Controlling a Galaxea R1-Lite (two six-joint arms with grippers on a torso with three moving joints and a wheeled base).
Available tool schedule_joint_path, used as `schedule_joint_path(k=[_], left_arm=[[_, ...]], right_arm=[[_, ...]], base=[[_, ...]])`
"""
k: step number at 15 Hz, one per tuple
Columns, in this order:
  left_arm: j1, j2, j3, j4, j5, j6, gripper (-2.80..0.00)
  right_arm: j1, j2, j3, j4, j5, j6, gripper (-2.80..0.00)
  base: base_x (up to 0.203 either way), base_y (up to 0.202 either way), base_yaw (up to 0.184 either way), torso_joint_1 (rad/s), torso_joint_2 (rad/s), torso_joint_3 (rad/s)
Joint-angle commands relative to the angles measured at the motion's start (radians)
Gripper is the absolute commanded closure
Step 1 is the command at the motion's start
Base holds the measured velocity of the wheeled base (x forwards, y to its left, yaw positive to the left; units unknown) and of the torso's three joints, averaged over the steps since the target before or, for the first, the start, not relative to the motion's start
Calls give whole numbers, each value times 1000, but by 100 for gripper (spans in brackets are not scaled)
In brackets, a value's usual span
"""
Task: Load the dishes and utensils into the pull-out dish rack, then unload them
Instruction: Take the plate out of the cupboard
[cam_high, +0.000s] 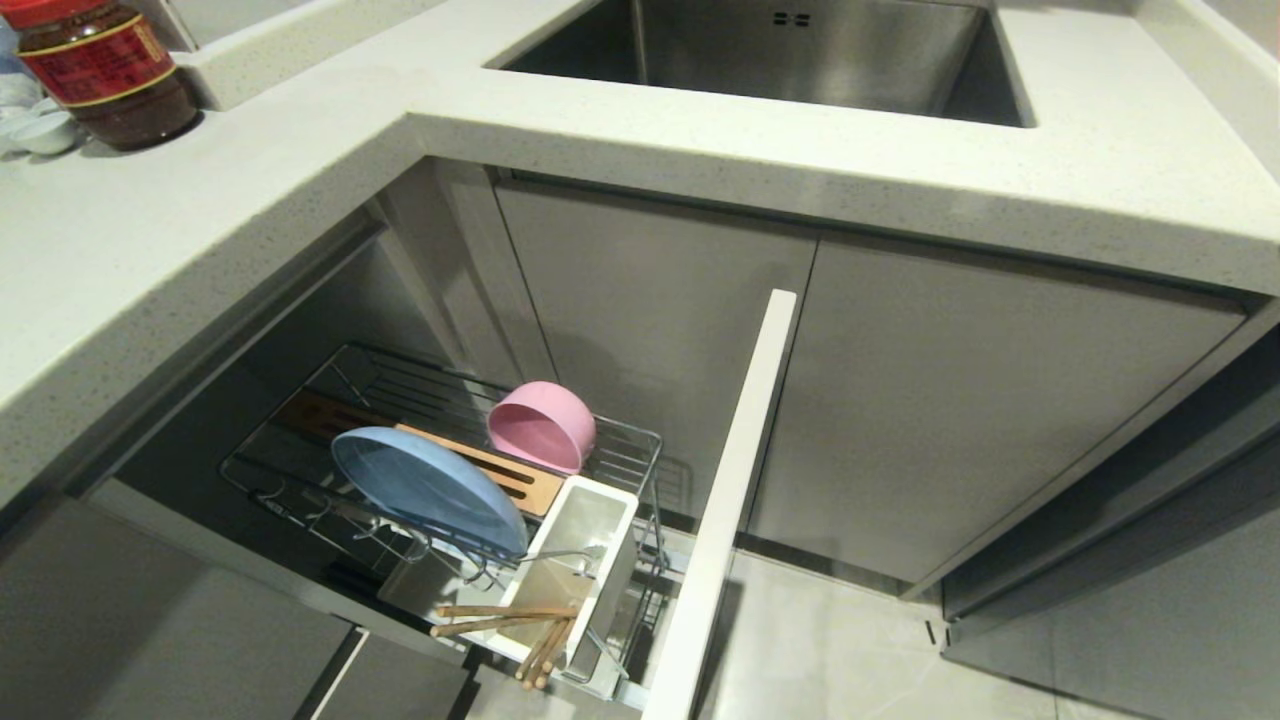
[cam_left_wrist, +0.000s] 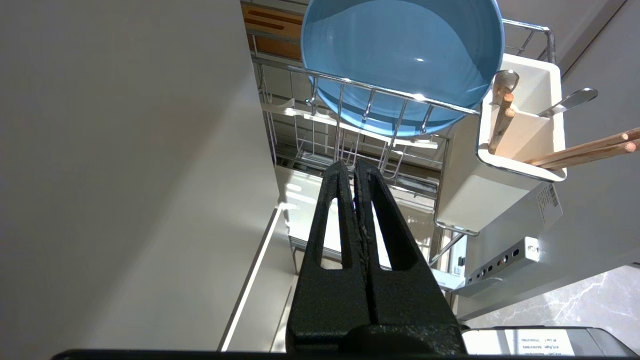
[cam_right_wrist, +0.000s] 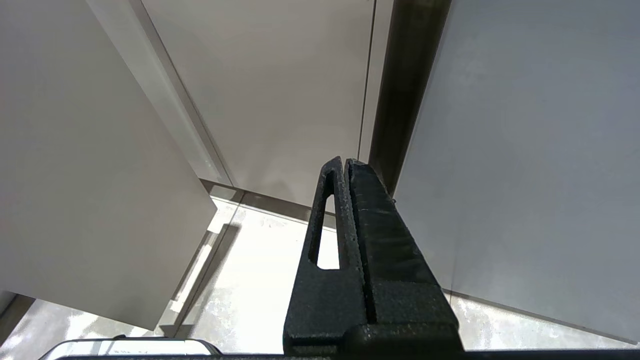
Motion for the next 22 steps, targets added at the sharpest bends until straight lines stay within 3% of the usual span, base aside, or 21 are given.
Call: schedule_joint_path(k=[1, 8, 10, 15, 19, 20, 22], left_arm=[[0, 2, 12, 0, 0, 0, 0], [0, 2, 12, -2, 0, 7, 0], [0, 2, -38, 11, 0, 8, 0], [0, 61, -520, 268, 0, 42, 0], [15, 333, -934, 319, -6, 79, 0], [20, 420, -1025, 314, -7, 58, 0], [26, 575, -1198, 302, -6, -43, 0]], right_arm=[[0, -1, 26, -1, 0, 0, 0], [0, -1, 26, -1, 0, 0, 0], [0, -1, 26, -1, 0, 0, 0], [0, -1, 26, -1, 0, 0, 0], [0, -1, 26, -1, 0, 0, 0], [0, -1, 26, -1, 0, 0, 0], [0, -1, 26, -1, 0, 0, 0]], base=[[0, 0, 0, 0, 0, 0], [0, 0, 0, 0, 0, 0], [0, 0, 0, 0, 0, 0], [0, 0, 0, 0, 0, 0], [0, 0, 0, 0, 0, 0], [0, 0, 0, 0, 0, 0], [0, 0, 0, 0, 0, 0]])
